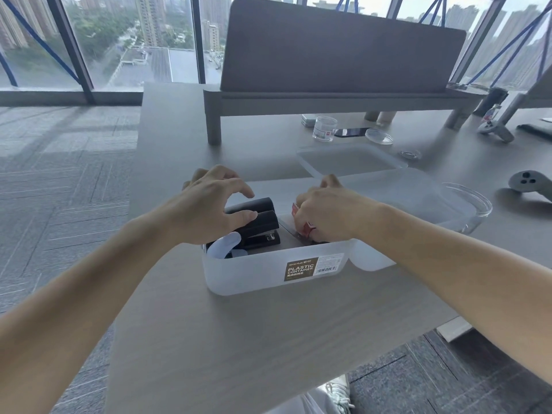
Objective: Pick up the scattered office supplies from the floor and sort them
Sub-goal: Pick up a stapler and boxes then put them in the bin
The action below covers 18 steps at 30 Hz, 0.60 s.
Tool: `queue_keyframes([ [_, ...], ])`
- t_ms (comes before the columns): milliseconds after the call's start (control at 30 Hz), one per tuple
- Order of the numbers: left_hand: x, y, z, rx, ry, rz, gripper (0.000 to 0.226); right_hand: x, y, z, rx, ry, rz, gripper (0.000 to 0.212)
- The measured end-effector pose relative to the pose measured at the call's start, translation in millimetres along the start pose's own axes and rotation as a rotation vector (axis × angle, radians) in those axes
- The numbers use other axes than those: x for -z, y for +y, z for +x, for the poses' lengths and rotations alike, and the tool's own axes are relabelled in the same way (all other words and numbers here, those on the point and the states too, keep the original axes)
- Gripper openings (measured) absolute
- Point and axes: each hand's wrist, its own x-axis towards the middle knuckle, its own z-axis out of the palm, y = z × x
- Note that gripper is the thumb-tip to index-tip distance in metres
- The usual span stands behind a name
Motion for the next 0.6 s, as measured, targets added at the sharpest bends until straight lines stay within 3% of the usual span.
queue_keyframes([
  [133, 5, 7, -2, -0.028, 0.012, 0.043, 0.037, 12, -1, -11, -0.053, -0.016, 0.064, 0.020],
  [267, 20, 34, -11, -0.107, 0.051, 0.051, 0.034, 41, 8, -51, -0.158, 0.124, 0.288, 0.023],
  [467, 17, 140, -43, -0.318, 0.016, -0.139, 0.021, 61, -1, -172, -0.398, 0.417, 0.487, 0.017],
  [600, -31, 230, -77, -0.511, -0.153, -0.193, 0.016, 37, -26, -285, -0.630, 0.433, 0.490, 0.013],
])
